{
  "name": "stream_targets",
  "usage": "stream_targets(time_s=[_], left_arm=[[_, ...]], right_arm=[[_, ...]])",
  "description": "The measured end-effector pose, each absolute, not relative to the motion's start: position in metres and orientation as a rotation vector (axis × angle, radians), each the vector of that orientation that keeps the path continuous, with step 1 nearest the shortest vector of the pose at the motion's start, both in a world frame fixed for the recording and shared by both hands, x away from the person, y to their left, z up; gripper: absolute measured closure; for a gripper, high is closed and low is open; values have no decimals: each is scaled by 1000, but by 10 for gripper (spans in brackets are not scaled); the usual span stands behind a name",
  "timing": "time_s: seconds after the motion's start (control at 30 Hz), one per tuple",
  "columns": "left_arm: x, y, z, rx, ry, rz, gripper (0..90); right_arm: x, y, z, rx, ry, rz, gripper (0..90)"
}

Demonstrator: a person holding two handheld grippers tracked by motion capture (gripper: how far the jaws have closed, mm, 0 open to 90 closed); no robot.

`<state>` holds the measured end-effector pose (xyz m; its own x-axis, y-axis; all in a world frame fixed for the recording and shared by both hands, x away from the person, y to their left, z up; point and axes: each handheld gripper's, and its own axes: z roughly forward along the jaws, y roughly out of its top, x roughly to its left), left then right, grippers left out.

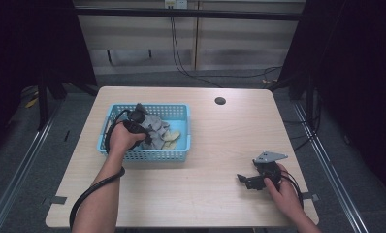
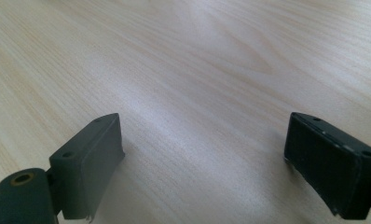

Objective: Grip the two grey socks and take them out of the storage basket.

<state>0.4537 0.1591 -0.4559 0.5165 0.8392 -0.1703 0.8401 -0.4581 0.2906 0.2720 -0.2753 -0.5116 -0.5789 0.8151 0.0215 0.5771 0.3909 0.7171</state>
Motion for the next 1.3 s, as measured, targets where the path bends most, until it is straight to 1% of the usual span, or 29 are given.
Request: stream_targets(time_s=[0.1,0.17,0.23,0.5,0.97,1.3], left_arm=[[454,158,-456,2445,1406,-8,750],[455,158,-454,2434,1423,-23,834],[455,159,-449,2411,1440,-27,861],[451,158,-418,2394,1399,6,868],[446,153,-375,2429,1293,37,873],[443,150,-356,2433,1242,33,873]], right_arm=[[272,-275,-512,1211,2320,996,108],[272,-275,-512,1213,2321,998,108],[272,-275,-512,1211,2320,996,108],[272,-275,-512,1213,2320,997,108],[272,-275,-512,1217,2317,998,108],[272,-275,-512,1215,2317,999,108]])
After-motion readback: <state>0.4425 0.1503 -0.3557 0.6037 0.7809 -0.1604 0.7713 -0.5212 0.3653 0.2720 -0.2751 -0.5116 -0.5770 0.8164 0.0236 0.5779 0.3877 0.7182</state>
